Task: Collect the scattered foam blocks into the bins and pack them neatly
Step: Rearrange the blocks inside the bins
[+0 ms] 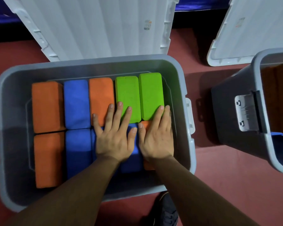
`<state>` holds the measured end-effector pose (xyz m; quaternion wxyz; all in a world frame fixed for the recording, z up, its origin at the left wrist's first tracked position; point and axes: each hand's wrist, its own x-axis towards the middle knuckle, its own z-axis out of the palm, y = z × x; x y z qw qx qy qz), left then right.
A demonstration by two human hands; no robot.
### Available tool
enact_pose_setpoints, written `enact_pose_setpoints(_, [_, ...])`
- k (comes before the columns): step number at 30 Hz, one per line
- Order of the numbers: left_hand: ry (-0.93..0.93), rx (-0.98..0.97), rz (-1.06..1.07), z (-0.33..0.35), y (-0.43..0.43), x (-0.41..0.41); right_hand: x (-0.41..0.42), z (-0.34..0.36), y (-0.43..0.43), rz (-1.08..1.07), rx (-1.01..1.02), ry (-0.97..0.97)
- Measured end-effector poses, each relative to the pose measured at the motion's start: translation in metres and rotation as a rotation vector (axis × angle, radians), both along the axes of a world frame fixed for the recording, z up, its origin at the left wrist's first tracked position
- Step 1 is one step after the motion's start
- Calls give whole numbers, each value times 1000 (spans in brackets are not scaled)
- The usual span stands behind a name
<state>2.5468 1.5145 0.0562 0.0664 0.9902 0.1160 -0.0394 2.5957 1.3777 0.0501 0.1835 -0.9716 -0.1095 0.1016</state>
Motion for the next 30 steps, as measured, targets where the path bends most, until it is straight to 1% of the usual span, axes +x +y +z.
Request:
enact_pose_setpoints(5, [2, -1, 18, 1, 0, 1, -3, 3, -5, 73, 10, -63])
enact_pose_setpoints(11, [-12, -44, 29, 3, 0, 2, -6, 5, -7, 62, -49, -15])
enact_pose_setpoints(15, [-1, -52, 34, 2, 1, 1, -3, 7, -5, 80, -93, -48])
enact_pose_setpoints(18, [1, -53, 39, 2, -1, 2, 12, 10, -3, 172, -157, -93])
enact_pose_setpoints(20, [1, -63, 46, 1, -1, 3, 19, 8, 2, 225, -145, -100])
enact_pose_setpoints(24, [3, -65, 54, 1, 1, 0, 10, 5, 4, 208, -124, -88])
enact_pose_setpoints(30, [57, -28, 18, 1, 2, 1, -2, 5, -3, 225, -98, -143])
